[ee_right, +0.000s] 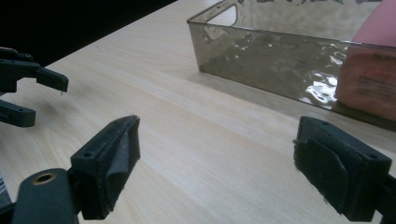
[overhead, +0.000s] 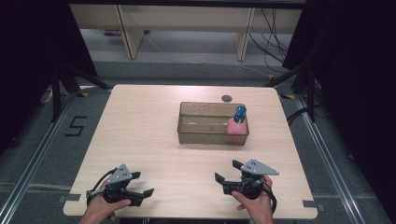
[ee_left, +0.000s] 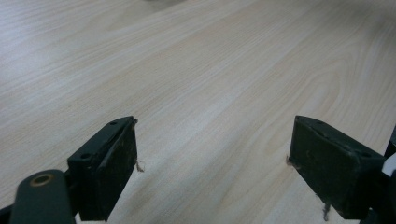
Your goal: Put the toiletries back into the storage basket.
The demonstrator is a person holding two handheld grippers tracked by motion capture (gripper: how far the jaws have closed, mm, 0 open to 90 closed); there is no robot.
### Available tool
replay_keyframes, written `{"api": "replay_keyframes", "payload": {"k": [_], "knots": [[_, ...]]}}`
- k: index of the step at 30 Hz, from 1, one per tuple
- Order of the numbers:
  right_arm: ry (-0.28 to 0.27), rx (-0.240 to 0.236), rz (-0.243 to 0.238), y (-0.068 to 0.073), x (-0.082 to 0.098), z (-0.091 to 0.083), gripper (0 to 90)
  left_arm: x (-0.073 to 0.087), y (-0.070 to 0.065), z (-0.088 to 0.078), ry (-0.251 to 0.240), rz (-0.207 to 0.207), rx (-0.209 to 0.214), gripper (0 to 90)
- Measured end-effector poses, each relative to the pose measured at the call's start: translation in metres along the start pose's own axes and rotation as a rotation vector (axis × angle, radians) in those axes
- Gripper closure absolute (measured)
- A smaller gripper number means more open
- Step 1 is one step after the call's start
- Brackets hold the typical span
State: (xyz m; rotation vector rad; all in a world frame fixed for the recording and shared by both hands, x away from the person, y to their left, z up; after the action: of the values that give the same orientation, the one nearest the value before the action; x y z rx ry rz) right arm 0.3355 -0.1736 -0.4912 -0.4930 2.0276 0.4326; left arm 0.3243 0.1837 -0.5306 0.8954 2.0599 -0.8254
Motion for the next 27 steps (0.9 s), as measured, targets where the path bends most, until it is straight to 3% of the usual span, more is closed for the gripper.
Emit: {"api": "replay_keyframes", "payload": {"k": [4, 5, 7, 8, 11, 12, 17, 19, 20, 22, 23, 27], "knots": [[-0.010, 0.006, 0.008, 0.000, 0.002, -0.001, 15.3, 0.000, 0.000, 0.000, 0.001, -0.001, 0.000, 14.8], [0.009, 0.004, 0.039, 0.001, 0.003, -0.002, 15.3, 0.000, 0.000, 0.000, 0.001, -0.002, 0.001, 14.7], [0.007, 0.013, 0.018, 0.000, 0.004, -0.001, 15.3, 0.000, 0.000, 0.000, -0.006, -0.003, 0.004, 14.8], [0.015, -0.001, 0.059, 0.003, 0.005, -0.003, 15.3, 0.000, 0.001, -0.001, 0.014, 0.015, -0.001, 14.8], [0.007, 0.010, 0.039, 0.002, 0.006, -0.002, 15.3, 0.000, 0.000, 0.000, -0.004, 0.006, 0.004, 14.8], [-0.010, 0.020, 0.007, 0.000, 0.006, -0.002, 15.3, 0.000, 0.000, 0.001, -0.007, 0.004, 0.005, 14.7], [-0.003, 0.011, 0.033, 0.002, 0.007, -0.004, 15.3, 0.000, 0.000, 0.000, -0.001, 0.003, 0.005, 14.8], [-0.002, 0.012, 0.020, 0.002, 0.008, -0.004, 15.3, 0.000, -0.001, 0.000, -0.002, 0.006, 0.005, 14.8], [0.007, -0.003, 0.038, 0.003, 0.009, -0.005, 15.3, 0.000, -0.001, 0.001, -0.007, 0.006, 0.004, 14.7], [0.039, 0.015, 0.063, 0.005, 0.010, -0.008, 15.3, 0.000, -0.001, 0.001, -0.006, 0.005, 0.003, 14.8], [0.007, 0.017, 0.016, 0.002, 0.010, -0.005, 15.3, 0.000, 0.000, 0.001, -0.007, 0.006, 0.003, 14.7], [0.004, 0.006, 0.011, 0.003, 0.011, -0.005, 15.3, 0.000, -0.001, 0.001, -0.005, 0.006, 0.003, 14.7]]}}
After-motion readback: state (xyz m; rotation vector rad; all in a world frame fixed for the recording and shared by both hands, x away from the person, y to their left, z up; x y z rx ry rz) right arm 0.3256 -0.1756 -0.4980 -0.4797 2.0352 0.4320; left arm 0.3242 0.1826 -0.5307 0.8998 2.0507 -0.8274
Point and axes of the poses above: each handheld gripper's, and its own axes: z roughly forward along the jaws, x roughly out of its underside, y roughly to its left, the point moved 4 cm from there along z, roughly forward along the jaws, and after that the axes turned 10 degrees about x, right-handed, at the moved point
